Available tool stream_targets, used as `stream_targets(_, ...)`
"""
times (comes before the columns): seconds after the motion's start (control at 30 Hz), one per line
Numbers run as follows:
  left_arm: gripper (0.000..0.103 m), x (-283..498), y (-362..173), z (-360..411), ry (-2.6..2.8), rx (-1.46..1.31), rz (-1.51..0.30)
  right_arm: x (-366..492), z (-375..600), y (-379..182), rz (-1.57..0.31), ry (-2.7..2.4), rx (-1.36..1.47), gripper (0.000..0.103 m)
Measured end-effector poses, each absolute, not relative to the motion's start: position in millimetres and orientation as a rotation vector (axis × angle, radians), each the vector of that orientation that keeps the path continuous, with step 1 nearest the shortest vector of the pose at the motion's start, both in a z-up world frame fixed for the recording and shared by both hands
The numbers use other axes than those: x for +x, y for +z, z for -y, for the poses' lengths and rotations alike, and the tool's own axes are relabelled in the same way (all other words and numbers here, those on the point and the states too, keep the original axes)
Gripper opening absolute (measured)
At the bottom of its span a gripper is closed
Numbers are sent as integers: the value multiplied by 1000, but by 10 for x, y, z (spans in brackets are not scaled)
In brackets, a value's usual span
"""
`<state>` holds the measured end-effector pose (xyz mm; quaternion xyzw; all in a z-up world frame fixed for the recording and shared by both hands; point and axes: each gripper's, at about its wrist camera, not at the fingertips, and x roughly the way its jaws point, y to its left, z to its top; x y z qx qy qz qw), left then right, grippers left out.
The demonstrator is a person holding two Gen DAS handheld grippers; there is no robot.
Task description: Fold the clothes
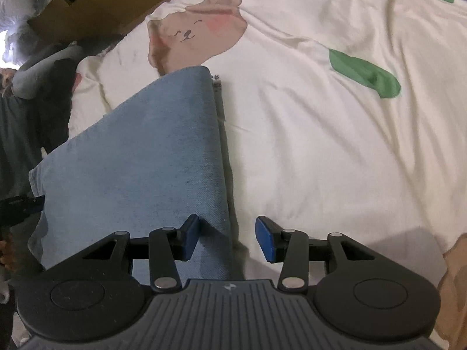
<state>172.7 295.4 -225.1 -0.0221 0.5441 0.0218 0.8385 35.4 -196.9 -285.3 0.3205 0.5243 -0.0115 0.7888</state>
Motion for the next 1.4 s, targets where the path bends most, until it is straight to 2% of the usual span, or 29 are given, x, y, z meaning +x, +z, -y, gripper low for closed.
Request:
stream_targets(0.33, 34, 2020, -1871, -2799, 53, 2, -1102, 761, 2049, -2552, -1051, -31, 619, 47)
stream_targets(0.4, 39, 2093, -1857, -2764, 53, 9, -1087, 858, 2047, -2541, -1048, -26, 607, 47)
stream_targets(0.57, 40, 2231, -2007, -2769, 76, 26, -1101, 1063, 2048, -2586, -1059, -25, 584, 47)
stream_targets(0.63, 43, 2255, -2095, -2808, 93, 21, -1112, 1100, 2043, -2680, -1089, -26, 582, 47)
stream_targets(0.8, 61, 2209, -2317, -3019, 118, -109, -1124, 1082, 2018, -2872, -1116, -37, 576, 45)
stream_targets(0.83, 62, 2211, -2320, -3046, 120, -120, -1125, 1082, 2015, -2864, -1119, -32, 569, 45)
stream_targets(0.87, 61, 2214, -2319, -3069, 122, -128, -1126, 1084, 2018, -2850, -1121, -29, 563, 45)
stream_targets(1.0, 50, 2226, -2160, -2993, 119, -39, -1109, 1079, 2112, -2695, -1070, -28, 570, 42)
stream_targets(1.07, 50, 2219, -2055, -2959, 116, -7, -1076, 1090, 2170, -2603, -1025, -20, 595, 41)
stream_targets(1.2, 47, 2245, -1887, -2860, 73, 13, -1017, 1233, 2162, -2504, -1001, -1, 585, 29)
stream_targets(1.4, 47, 2308, -1806, -2732, 21, 31, -994, 1435, 2059, -2593, -1035, -1, 544, 25)
